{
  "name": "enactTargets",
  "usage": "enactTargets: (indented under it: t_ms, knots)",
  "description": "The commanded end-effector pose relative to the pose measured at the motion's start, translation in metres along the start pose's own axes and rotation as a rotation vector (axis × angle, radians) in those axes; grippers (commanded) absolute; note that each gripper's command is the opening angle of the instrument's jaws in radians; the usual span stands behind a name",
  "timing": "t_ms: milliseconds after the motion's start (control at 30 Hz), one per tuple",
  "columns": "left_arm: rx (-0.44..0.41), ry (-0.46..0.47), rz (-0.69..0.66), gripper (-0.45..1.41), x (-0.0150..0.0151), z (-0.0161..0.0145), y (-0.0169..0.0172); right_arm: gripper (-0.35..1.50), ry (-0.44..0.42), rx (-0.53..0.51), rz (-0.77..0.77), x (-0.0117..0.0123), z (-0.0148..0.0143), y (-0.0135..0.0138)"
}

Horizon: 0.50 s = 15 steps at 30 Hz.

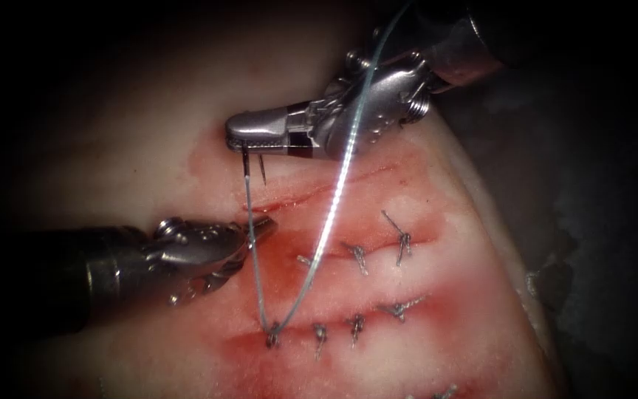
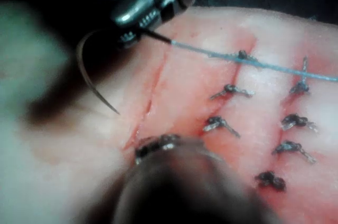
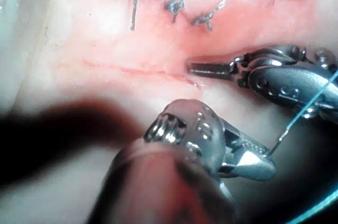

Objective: Wound Closure
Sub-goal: Insert the needle into the skin of the tissue

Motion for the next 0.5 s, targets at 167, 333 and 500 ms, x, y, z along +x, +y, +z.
enactTargets:
  t_ms: [167, 333, 500]
  knots:
    - [0.000, 0.000, 0.000, -0.45, -0.0005, 0.0008, -0.0002, -0.35, -0.005, 0.002, -0.002, 0.0002, 0.0006, 0.0003]
    - [0.000, 0.000, 0.000, -0.45, -0.0005, 0.0008, -0.0002, -0.35, -0.006, 0.002, -0.003, 0.0004, 0.0005, 0.0005]
    - [0.000, 0.000, 0.001, -0.45, -0.0005, 0.0008, -0.0002, -0.35, -0.006, 0.002, -0.004, 0.0006, 0.0004, 0.0005]
